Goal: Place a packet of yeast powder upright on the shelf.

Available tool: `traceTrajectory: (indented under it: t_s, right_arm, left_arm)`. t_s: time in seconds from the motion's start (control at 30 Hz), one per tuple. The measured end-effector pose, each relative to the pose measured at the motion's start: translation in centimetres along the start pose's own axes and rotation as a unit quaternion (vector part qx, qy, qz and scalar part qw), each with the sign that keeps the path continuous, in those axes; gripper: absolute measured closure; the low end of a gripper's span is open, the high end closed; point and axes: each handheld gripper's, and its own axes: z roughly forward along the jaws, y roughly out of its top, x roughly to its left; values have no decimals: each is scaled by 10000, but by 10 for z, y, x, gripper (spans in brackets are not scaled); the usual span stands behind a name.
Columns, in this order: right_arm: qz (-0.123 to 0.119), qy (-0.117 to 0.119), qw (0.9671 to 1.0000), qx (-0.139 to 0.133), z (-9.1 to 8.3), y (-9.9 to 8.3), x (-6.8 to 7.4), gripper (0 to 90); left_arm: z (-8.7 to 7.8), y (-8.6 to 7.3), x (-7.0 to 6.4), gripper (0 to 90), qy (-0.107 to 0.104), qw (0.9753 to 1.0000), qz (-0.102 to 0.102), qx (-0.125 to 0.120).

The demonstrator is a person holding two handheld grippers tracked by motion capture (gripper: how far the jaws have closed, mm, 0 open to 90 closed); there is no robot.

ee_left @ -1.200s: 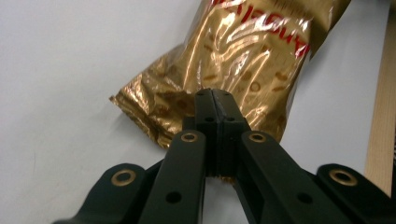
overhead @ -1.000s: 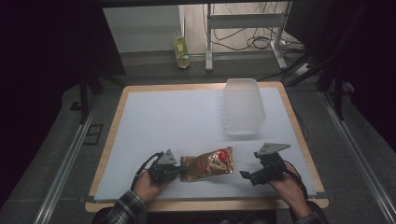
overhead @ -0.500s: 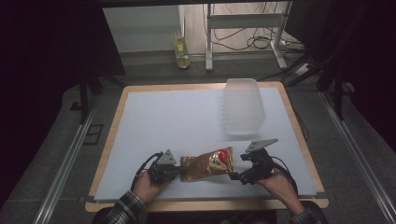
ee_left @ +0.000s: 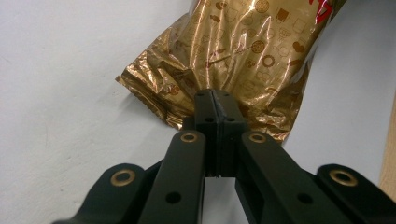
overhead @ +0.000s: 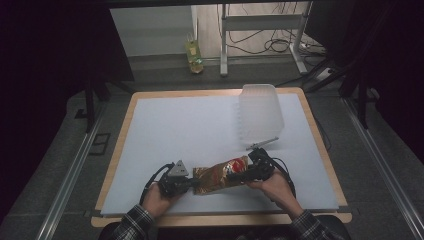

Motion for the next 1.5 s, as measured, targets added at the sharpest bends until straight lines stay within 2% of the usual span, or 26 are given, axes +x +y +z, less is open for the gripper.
traceTrajectory:
  t_s: [0.1,0.13,0.17,0.27,0.3,0.47,0.6,0.63,0.67,0.73,0.8,0.83,0.9,1.07,1.13,1.17,1.27,1.43,1.47,1.5]
  right_arm:
    - [-45,-33,10000,-17,4,6,2,506]
    - [-45,-33,10000,-17,4,6,2,506]
    - [-156,-87,9998,20,6,9,4,550]
    - [-211,-98,9997,74,8,10,6,583]
    - [-181,-30,9998,116,7,11,6,629]
    - [-205,163,9996,91,4,12,6,690]
    - [-480,149,9987,-2,-5,18,11,715]
    - [-599,77,9982,-11,-9,21,15,718]
    - [-599,77,9982,-11,-9,21,15,718]
    - [-835,9,9965,-34,-15,25,19,719]
    - [-894,-35,9960,-35,-16,26,20,719]
    - [-1054,-137,9943,-49,-19,29,23,720]
    - [-1093,-153,9939,-43,-20,30,24,719]
    - [-1392,-326,9897,-46,-27,38,30,719]
    - [-1441,-351,9889,-49,-28,39,30,719]
    - [-1560,-401,9869,-55,-31,41,32,719]
    - [-1669,-445,9850,-50,-34,43,33,719]
    - [-2054,-572,9770,22,-42,47,37,720]
    - [-2219,-625,9730,60,-45,49,38,720]
    - [-2276,-638,9716,80,-45,50,38,720]
  left_arm:
    - [0,0,1,899,-20,10000,-10,-8]
    - [0,0,1,898,-20,10000,-10,-8]
    - [0,0,1,898,-21,10000,-11,-5]
    - [-1,0,1,895,-14,10000,9,1]
    - [-1,0,1,882,-15,10000,7,9]
    - [-6,2,0,815,94,9999,62,-29]
    - [-12,6,-3,759,142,9995,121,-273]
    - [-13,6,-3,720,153,9992,127,-334]
    - [-14,6,-3,720,169,9990,124,-389]
    - [-18,6,-1,660,190,9983,56,-547]
    - [-21,5,1,649,204,9977,-14,-648]
    - [-21,5,2,598,218,9974,-48,-690]
    - [-22,5,4,590,242,9971,-79,-715]
    - [-20,4,4,424,285,9967,-39,-757]
    - [-20,4,4,403,277,9966,-27,-770]
    - [-20,4,4,363,280,9964,-19,-801]
    - [-20,4,4,311,261,9957,-70,-884]
    - [-19,4,5,237,287,9949,-100,-957]
    - [-19,4,5,210,294,9950,-97,-952]
    - [-19,4,5,203,320,9951,-82,-932]
